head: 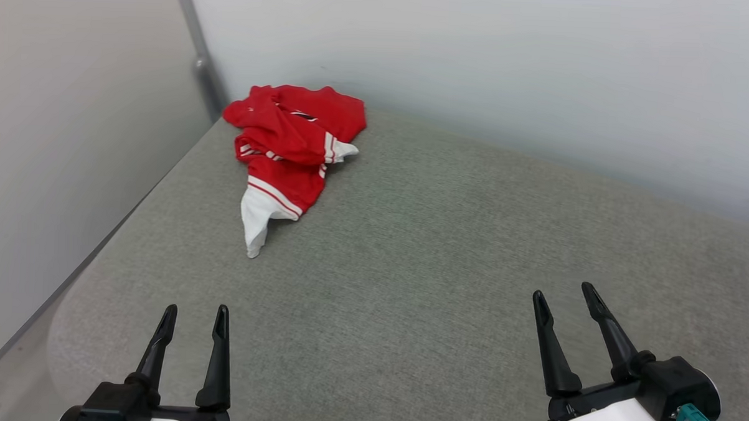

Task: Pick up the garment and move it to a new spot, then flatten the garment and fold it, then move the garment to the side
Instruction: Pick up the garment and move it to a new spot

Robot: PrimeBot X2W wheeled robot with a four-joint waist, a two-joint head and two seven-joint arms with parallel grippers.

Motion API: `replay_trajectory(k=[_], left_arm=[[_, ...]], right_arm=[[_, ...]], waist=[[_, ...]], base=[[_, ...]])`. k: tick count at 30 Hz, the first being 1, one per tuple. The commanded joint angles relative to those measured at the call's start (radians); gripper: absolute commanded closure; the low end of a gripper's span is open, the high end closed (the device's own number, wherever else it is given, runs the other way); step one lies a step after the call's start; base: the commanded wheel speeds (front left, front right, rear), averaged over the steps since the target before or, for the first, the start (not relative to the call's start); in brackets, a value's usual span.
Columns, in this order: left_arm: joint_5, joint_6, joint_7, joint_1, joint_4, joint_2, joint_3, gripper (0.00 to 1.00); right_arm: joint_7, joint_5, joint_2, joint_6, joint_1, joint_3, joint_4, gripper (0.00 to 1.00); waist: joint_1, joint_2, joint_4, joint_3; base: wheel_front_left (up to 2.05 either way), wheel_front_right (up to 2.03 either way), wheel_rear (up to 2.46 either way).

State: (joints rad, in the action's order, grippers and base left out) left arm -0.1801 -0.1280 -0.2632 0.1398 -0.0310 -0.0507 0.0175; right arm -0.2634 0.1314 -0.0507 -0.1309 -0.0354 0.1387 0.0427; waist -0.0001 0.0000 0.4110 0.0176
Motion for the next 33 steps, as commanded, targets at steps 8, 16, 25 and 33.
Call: replay_trajectory(k=[8, 16, 25, 33], left_arm=[[0.01, -0.002, -0.002, 0.007, -0.011, 0.001, -0.003, 0.0], [0.011, -0.003, -0.002, 0.01, -0.014, 0.001, -0.019, 0.0], [-0.036, -0.003, -0.003, -0.032, 0.009, 0.001, -0.025, 0.0], [0.014, -0.002, -0.003, -0.161, 0.144, -0.065, -0.064, 0.0]], right_arm=[[-0.002, 0.013, 0.001, 0.0, -0.005, 0.006, 0.007, 0.0], [-0.002, 0.005, 0.001, 0.0, -0.005, 0.005, 0.007, 0.0], [-0.002, -0.027, -0.004, 0.0, 0.029, 0.007, -0.011, 0.0], [-0.002, -0.073, -0.053, 0.0, 0.073, 0.011, -0.041, 0.0]], waist=[[0.0001, 0.0, 0.051, -0.003], [0.0001, 0.0, 0.059, 0.004], [0.0001, 0.0, 0.031, 0.066], [0.0001, 0.0, -0.053, 0.178]], base=[[0.0, 0.0, 0.0], [0.0, 0.0, 0.0], [0.0, 0.0, 0.0], [0.0, 0.0, 0.0]])
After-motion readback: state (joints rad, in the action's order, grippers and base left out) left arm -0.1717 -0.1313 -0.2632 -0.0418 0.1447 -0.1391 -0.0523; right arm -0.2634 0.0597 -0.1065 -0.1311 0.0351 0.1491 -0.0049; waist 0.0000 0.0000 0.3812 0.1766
